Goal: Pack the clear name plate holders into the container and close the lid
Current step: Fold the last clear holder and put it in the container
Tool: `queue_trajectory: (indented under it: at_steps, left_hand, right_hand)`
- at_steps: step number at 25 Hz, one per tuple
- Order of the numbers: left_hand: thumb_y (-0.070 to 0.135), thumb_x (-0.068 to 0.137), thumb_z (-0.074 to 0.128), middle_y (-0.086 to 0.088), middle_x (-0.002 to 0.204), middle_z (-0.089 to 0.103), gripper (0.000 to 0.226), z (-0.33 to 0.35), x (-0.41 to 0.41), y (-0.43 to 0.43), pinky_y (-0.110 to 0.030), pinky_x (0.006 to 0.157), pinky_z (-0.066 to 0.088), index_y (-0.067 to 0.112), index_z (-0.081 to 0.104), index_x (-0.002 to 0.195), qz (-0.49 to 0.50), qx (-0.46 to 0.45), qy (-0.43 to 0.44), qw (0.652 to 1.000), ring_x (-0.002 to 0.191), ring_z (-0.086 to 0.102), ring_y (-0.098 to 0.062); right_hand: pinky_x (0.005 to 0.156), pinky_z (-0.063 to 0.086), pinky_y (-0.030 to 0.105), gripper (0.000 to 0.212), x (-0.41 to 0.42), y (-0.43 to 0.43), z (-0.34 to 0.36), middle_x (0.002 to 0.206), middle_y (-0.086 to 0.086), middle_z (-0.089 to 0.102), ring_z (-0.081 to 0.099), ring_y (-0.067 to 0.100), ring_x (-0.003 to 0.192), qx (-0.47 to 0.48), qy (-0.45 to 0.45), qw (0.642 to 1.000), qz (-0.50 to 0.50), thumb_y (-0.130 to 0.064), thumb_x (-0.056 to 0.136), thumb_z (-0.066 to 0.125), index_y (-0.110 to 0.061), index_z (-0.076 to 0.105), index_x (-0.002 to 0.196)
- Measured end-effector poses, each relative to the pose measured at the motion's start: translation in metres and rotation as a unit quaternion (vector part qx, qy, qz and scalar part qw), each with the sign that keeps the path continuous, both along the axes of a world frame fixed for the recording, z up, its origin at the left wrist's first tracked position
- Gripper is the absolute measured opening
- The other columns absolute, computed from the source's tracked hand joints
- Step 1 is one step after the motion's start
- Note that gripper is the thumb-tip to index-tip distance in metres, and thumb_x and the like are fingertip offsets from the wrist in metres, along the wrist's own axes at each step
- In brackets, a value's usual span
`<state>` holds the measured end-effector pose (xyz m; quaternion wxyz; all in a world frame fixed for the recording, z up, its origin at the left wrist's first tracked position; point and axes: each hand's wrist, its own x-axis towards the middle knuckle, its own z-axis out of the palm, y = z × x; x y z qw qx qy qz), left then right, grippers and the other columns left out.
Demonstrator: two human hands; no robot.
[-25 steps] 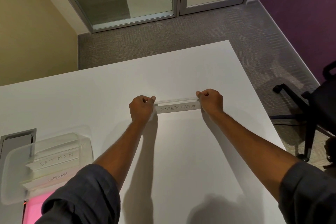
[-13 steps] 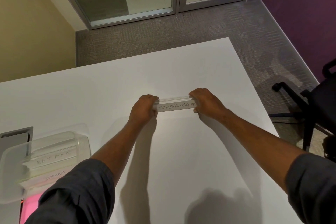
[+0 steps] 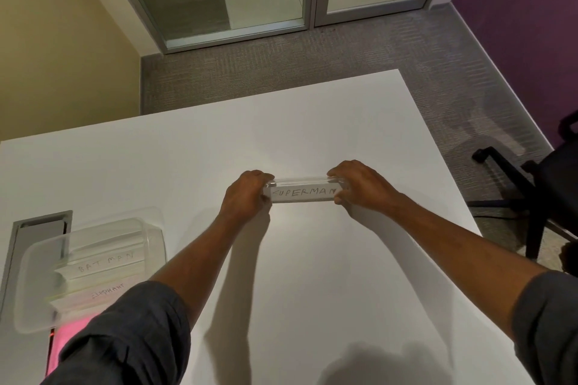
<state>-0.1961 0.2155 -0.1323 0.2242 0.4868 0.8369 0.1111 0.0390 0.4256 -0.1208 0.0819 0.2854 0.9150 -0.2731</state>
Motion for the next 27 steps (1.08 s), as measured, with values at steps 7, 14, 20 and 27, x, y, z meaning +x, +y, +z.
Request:
queue_trajectory:
  at_steps: [7, 14, 20, 27]
  left_hand:
    - [0.011, 0.083, 0.078, -0.001, 0.132, 0.071, 0.056, 0.025, -0.006, -0.057, -0.040, 0.090, 0.057, 0.022, 0.068, 0.138, 0.003, 0.040, 0.021, 0.999, 0.130, 0.059, -0.027]
    - [0.011, 0.082, 0.083, -0.003, 0.126, 0.073, 0.057, 0.062, -0.027, -0.130, -0.039, 0.087, 0.057, 0.022, 0.070, 0.137, 0.021, 0.067, 0.056, 0.996, 0.126, 0.062, -0.027]
    - [0.015, 0.080, 0.087, 0.001, 0.124, 0.073, 0.062, 0.091, -0.058, -0.204, -0.037, 0.088, 0.056, 0.027, 0.069, 0.137, 0.072, 0.070, 0.072, 0.992, 0.123, 0.062, -0.022]
    - [0.026, 0.079, 0.089, -0.001, 0.128, 0.072, 0.063, 0.123, -0.111, -0.293, -0.039, 0.093, 0.054, 0.030, 0.067, 0.139, 0.095, 0.043, 0.106, 0.989, 0.125, 0.062, -0.023]
  right_hand:
    - [0.105, 0.051, 0.043, 0.057, -0.001, -0.044, 0.029, 0.134, 0.000, 0.067, 0.057, 0.024, 0.127, 0.000, 0.019, 1.000, 0.024, -0.024, 0.082, 0.085, -0.020, 0.066, 0.136]
    - [0.101, 0.053, 0.042, 0.055, -0.032, -0.099, 0.063, 0.131, -0.001, 0.067, 0.057, 0.023, 0.124, -0.002, 0.057, 0.996, 0.063, -0.025, 0.085, 0.087, -0.019, 0.066, 0.135]
    - [0.101, 0.053, 0.044, 0.060, -0.078, -0.160, 0.088, 0.131, 0.003, 0.068, 0.058, 0.026, 0.125, 0.008, 0.083, 0.991, 0.104, -0.027, 0.083, 0.091, -0.015, 0.067, 0.137]
    - [0.101, 0.052, 0.047, 0.059, -0.150, -0.238, 0.108, 0.129, 0.005, 0.068, 0.057, 0.027, 0.124, 0.009, 0.085, 0.986, 0.142, -0.026, 0.085, 0.088, -0.016, 0.066, 0.139]
